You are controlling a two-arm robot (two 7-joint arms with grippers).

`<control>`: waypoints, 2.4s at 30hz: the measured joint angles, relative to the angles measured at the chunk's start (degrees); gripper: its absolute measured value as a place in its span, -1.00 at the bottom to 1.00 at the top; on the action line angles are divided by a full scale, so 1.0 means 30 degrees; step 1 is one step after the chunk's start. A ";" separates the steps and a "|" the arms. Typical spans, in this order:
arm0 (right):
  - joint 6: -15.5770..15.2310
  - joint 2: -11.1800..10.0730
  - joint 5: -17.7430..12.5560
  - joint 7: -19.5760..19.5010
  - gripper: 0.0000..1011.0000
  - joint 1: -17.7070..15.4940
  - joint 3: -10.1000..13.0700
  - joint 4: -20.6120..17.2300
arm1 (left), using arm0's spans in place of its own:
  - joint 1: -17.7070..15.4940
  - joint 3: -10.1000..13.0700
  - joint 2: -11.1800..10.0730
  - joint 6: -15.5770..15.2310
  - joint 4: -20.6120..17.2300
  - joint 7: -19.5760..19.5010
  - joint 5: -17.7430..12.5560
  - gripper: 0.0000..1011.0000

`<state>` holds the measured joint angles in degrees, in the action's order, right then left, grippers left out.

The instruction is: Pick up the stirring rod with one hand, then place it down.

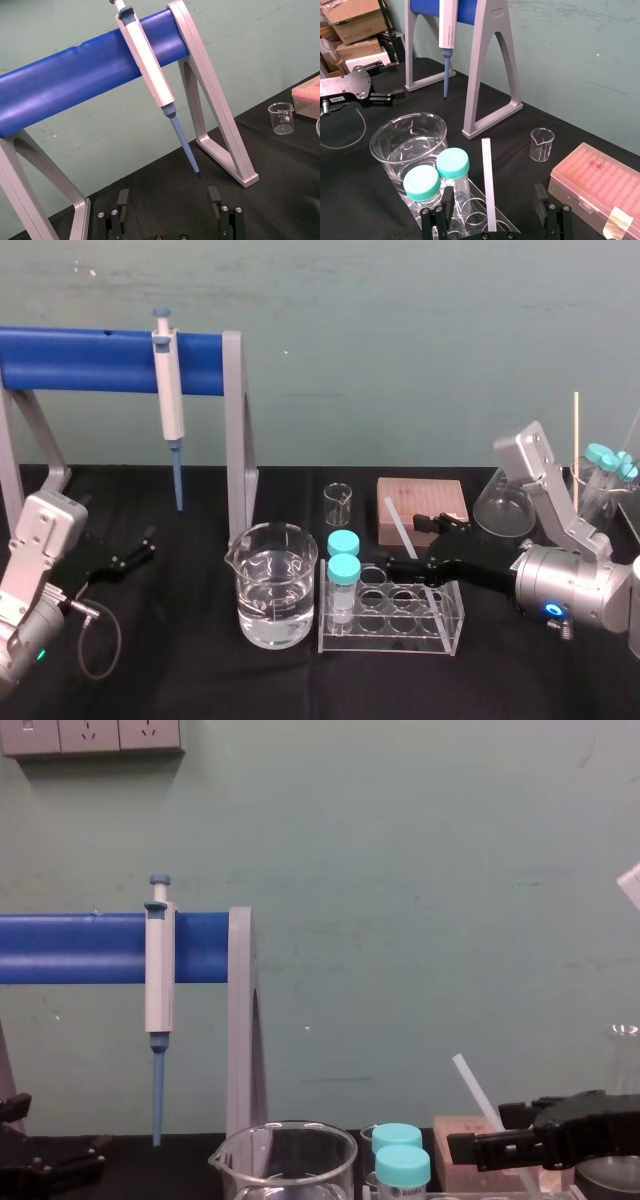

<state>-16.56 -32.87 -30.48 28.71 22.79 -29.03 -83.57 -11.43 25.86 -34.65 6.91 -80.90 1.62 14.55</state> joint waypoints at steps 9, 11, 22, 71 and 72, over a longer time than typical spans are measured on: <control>0.0006 -0.0025 -0.0043 0.0018 0.84 -0.0039 0.0030 -0.0073 | 0.0000 0.0001 0.0000 0.0000 -0.0001 0.0000 -0.0002 0.98; 0.0008 -0.0028 -0.0051 0.0020 0.71 -0.0043 0.0034 -0.0080 | 0.0000 0.0001 0.0000 0.0000 0.0000 0.0000 -0.0001 0.98; 0.0017 -0.0044 -0.0109 0.0041 0.02 -0.0060 0.0058 -0.0110 | 0.0001 0.0000 0.0000 0.0000 0.0001 0.0000 -0.0001 0.98; 0.9233 0.1022 -0.0046 -0.0335 -0.87 -0.4937 0.3567 -0.1898 | 0.0000 0.0001 0.0000 0.0000 0.0000 0.0000 -0.0001 0.98; 0.9262 0.1025 -0.0029 -0.0297 -0.87 -0.4942 0.3611 -0.1930 | 0.0000 0.0001 0.0000 0.0000 0.0000 0.0000 -0.0001 0.98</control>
<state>11.23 -29.79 -30.57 27.82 7.96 -18.20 -89.37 -11.43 25.86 -34.65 6.91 -80.90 1.62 14.55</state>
